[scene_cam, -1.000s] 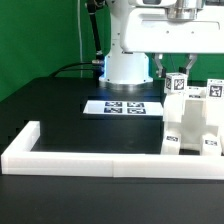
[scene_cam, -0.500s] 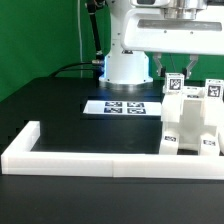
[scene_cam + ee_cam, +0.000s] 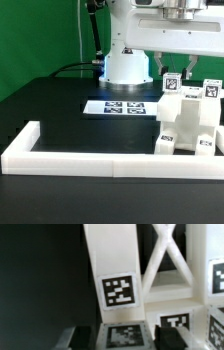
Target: Assemble chair
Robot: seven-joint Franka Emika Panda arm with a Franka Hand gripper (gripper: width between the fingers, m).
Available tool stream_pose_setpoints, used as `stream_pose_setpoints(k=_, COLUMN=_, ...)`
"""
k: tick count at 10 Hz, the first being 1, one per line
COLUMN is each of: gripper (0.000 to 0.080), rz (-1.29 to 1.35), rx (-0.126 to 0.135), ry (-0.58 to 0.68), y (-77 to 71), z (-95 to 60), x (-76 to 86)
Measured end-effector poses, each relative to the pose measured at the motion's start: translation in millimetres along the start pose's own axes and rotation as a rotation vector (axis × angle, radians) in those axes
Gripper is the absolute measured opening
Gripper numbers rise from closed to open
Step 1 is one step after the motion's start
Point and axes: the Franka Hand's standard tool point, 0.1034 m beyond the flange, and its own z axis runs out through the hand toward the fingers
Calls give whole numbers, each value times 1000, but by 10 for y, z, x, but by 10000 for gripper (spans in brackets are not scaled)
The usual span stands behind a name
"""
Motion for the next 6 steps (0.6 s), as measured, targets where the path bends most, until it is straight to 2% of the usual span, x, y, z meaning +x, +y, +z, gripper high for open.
stream_pose_setpoints(k=3, gripper=287, rz=216, rx=11, ry=-8, y=-28, z=1, x=-18)
stream_pose_setpoints(k=5, gripper=287, rz=255, rx=12, ry=-9, y=-33, z=1, x=-23)
stream_pose_setpoints(k=6, gripper=347, rz=237, rx=12, ry=-9, y=-33, z=2, x=-23)
